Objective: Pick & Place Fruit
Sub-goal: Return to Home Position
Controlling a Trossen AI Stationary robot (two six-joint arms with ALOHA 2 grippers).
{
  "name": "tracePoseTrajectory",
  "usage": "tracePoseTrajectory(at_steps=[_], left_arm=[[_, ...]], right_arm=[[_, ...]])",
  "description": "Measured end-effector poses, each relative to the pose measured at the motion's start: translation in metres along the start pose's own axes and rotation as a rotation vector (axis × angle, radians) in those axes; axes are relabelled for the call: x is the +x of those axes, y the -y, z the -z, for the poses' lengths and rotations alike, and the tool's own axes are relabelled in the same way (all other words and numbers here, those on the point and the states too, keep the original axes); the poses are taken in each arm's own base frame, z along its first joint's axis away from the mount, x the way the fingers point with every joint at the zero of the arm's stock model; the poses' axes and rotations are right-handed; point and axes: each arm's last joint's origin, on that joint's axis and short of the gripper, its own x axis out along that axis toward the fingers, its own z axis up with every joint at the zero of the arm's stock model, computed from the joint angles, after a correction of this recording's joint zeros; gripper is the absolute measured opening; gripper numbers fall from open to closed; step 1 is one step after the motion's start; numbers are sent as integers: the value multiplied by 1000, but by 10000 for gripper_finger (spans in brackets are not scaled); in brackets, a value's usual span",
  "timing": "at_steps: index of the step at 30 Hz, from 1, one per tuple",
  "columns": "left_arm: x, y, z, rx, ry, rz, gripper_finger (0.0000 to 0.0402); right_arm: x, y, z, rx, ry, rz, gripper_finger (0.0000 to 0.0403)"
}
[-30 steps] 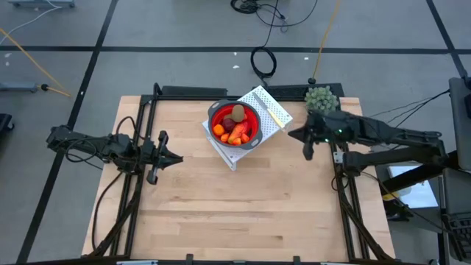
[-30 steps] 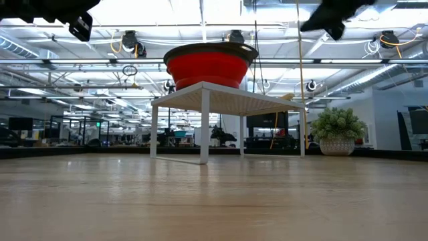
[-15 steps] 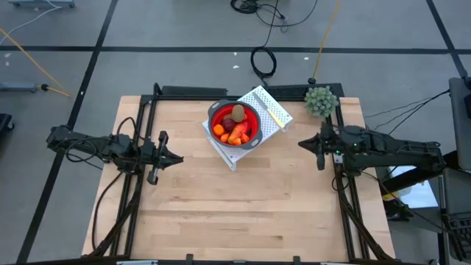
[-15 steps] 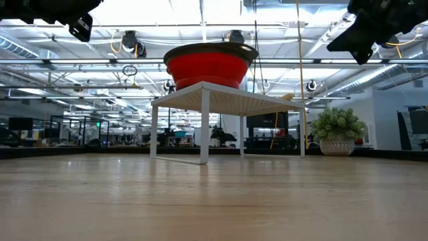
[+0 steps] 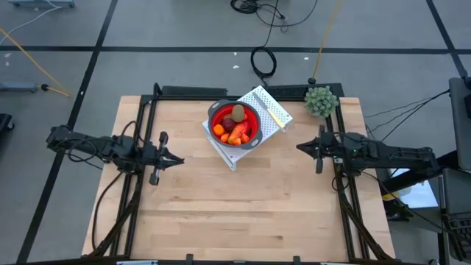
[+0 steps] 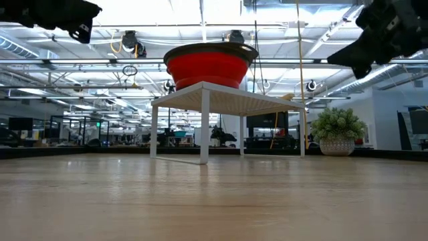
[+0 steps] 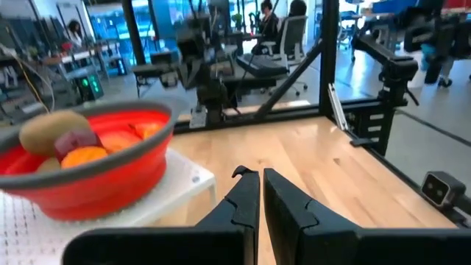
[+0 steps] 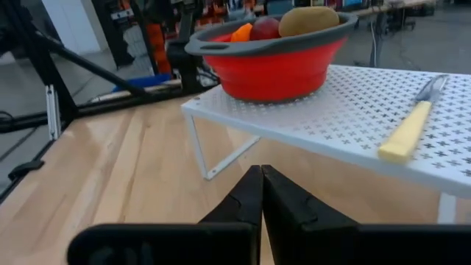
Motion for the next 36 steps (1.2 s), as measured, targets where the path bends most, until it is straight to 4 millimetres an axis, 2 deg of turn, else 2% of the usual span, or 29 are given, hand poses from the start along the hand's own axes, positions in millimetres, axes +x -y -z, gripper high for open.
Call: tracePoseTrajectory(at_steps=[5, 9, 13, 19, 25, 29, 36], left_arm=[[0, -1, -5, 40, 53, -7, 19], [-3, -3, -8, 41, 87, -29, 19], [-7, -7, -10, 70, 113, -52, 19], [-8, -6, -10, 69, 122, 17, 19], [-9, -6, -3, 81, 53, 32, 19], [-17, -9, -3, 76, 51, -44, 19], [-41, -12, -2, 64, 108, -78, 19]], right_arm=[[8, 3, 20, 6, 58, -10, 1], [7, 4, 27, 5, 69, -11, 1], [2, 4, 26, -19, 106, -16, 2], [-5, 5, 26, -36, 142, -20, 1], [-8, 5, 26, -43, 155, -21, 1], [-8, 5, 27, -23, 147, -21, 1], [-8, 5, 27, -17, 146, -21, 1]])
